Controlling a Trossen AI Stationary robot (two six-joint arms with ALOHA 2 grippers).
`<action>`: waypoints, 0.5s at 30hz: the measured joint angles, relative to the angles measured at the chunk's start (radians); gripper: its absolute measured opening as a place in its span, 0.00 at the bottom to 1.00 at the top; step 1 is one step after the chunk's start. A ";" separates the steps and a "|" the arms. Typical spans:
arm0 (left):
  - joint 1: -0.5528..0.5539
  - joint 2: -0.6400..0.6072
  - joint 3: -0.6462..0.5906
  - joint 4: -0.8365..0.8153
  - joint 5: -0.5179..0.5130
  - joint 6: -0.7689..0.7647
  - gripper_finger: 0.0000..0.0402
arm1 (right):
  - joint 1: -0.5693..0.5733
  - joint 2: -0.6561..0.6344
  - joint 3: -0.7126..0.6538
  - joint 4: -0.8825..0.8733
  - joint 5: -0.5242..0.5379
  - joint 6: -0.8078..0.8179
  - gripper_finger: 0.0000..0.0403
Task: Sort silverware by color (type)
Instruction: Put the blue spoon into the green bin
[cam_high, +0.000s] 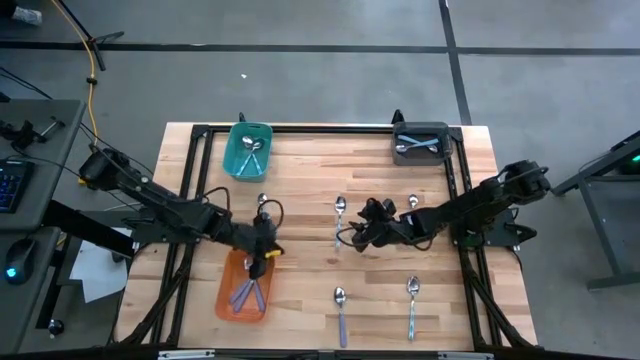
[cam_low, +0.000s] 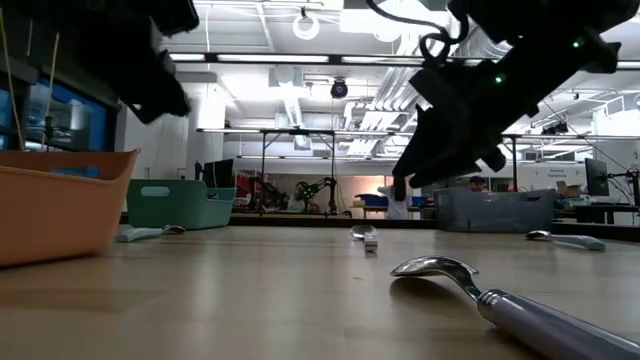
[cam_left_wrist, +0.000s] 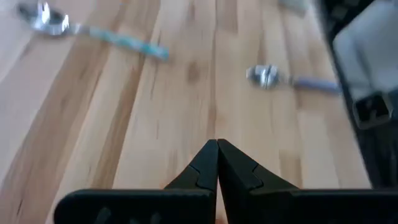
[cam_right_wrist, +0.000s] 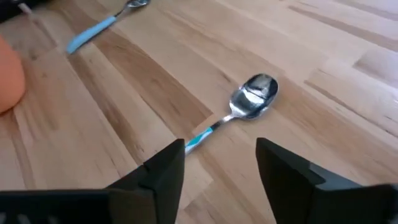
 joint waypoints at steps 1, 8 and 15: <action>0.015 0.000 -0.032 0.071 0.002 0.012 0.00 | -0.009 0.004 0.000 0.016 -0.007 0.000 0.47; 0.115 -0.001 -0.172 0.388 0.017 0.090 0.00 | -0.090 0.104 0.086 0.005 -0.099 0.002 0.50; 0.209 -0.004 -0.218 0.441 0.018 0.153 0.00 | -0.176 0.254 0.238 -0.206 -0.219 0.096 0.50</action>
